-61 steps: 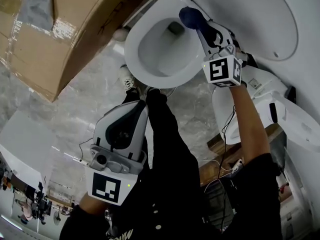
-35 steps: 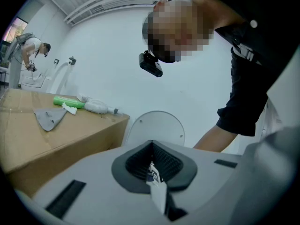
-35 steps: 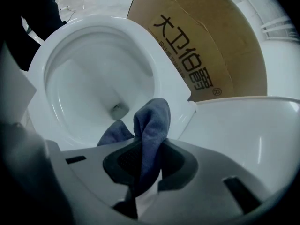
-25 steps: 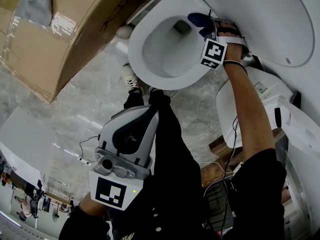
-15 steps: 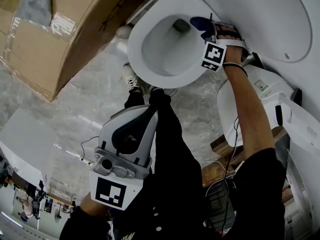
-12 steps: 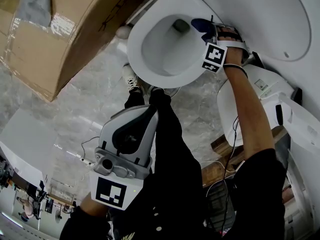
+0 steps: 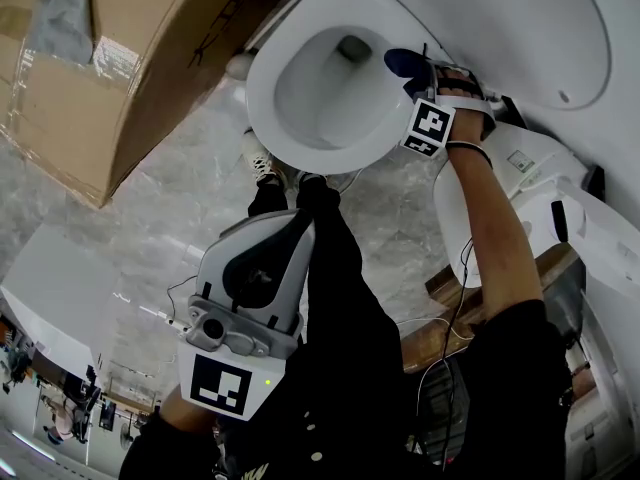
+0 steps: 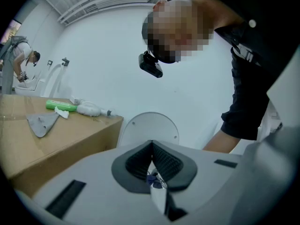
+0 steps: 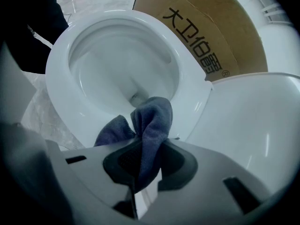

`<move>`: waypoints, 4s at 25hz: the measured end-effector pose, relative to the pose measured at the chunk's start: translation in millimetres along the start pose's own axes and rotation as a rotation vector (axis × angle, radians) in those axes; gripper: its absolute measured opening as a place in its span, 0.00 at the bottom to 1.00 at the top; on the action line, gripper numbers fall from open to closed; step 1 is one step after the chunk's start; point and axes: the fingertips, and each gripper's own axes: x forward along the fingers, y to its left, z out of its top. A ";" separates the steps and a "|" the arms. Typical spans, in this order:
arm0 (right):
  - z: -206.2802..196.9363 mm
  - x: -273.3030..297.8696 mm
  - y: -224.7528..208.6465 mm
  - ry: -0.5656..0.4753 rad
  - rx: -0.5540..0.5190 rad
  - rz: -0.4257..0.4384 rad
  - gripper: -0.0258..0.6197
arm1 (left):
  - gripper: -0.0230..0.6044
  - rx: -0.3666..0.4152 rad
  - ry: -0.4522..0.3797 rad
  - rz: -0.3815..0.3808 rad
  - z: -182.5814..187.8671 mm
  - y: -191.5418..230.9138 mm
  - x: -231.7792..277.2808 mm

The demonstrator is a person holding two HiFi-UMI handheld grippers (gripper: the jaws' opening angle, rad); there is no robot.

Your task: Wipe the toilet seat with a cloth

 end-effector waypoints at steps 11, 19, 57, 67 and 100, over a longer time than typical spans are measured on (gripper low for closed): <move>-19.3 -6.4 27.5 -0.007 0.089 0.065 0.14 | 0.05 0.014 0.007 -0.034 6.8 -6.7 9.1; -27.1 -11.3 51.5 -0.011 0.238 0.149 0.14 | 0.05 0.016 0.007 -0.046 9.4 -7.0 13.4; 34.8 -56.6 131.3 -0.046 0.635 0.317 0.14 | 0.05 0.025 0.000 -0.024 14.7 7.7 10.4; 61.6 -71.6 153.8 -0.055 0.710 0.348 0.14 | 0.05 0.022 -0.002 -0.012 13.7 12.1 5.1; 182.3 -102.3 172.2 -0.148 1.064 0.511 0.14 | 0.05 0.019 0.009 -0.007 8.7 16.8 1.4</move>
